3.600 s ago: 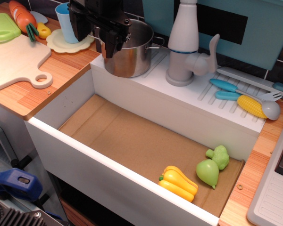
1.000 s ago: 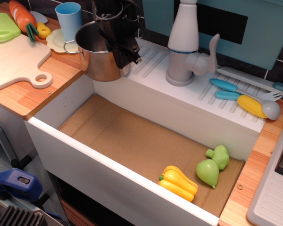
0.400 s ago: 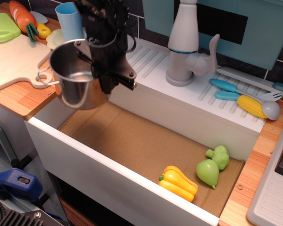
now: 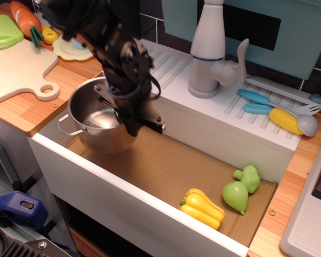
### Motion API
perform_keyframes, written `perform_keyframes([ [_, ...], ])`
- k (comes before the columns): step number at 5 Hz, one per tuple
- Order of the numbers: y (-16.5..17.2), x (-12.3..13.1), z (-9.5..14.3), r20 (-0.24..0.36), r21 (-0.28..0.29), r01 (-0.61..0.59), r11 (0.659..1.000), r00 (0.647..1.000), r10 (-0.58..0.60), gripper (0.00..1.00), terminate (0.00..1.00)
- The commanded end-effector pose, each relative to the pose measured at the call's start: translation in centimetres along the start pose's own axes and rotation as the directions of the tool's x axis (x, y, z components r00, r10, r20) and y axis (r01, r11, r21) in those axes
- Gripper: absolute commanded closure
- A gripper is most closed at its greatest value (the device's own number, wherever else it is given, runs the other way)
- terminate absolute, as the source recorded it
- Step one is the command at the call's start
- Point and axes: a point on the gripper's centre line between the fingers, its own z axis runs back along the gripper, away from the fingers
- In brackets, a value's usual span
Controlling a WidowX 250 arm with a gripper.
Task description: Put pot or pan in sink
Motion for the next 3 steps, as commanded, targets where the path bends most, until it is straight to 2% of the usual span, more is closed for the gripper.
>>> perform_keyframes([
  [1,-0.05,0.07,-1.69,0.086,-0.03,0.055,0.998,0.995,-0.052,0.0,0.0],
  [2,-0.05,0.07,-1.69,0.086,-0.03,0.055,0.998,0.995,-0.052,0.0,0.0],
  [3,-0.05,0.07,-1.69,0.086,-0.03,0.055,0.998,0.995,-0.052,0.0,1.0],
])
